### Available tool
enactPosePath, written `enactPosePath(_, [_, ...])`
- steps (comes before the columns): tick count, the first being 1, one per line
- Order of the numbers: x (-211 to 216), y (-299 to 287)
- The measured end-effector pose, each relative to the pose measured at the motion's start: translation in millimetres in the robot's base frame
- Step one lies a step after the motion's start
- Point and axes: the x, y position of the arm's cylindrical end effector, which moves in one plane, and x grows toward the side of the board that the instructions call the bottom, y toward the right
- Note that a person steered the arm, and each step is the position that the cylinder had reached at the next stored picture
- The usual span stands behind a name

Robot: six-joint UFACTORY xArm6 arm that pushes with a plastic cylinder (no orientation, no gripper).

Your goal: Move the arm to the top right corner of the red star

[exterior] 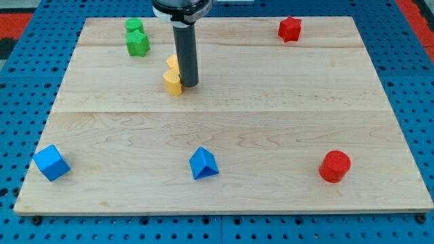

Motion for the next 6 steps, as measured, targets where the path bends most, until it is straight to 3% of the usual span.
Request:
enactPosePath(2, [-0.1,60.7])
enactPosePath(3, [-28.6,162.6])
enactPosePath(5, [-114.7,309.9])
enactPosePath(6, [-170.3,304.3])
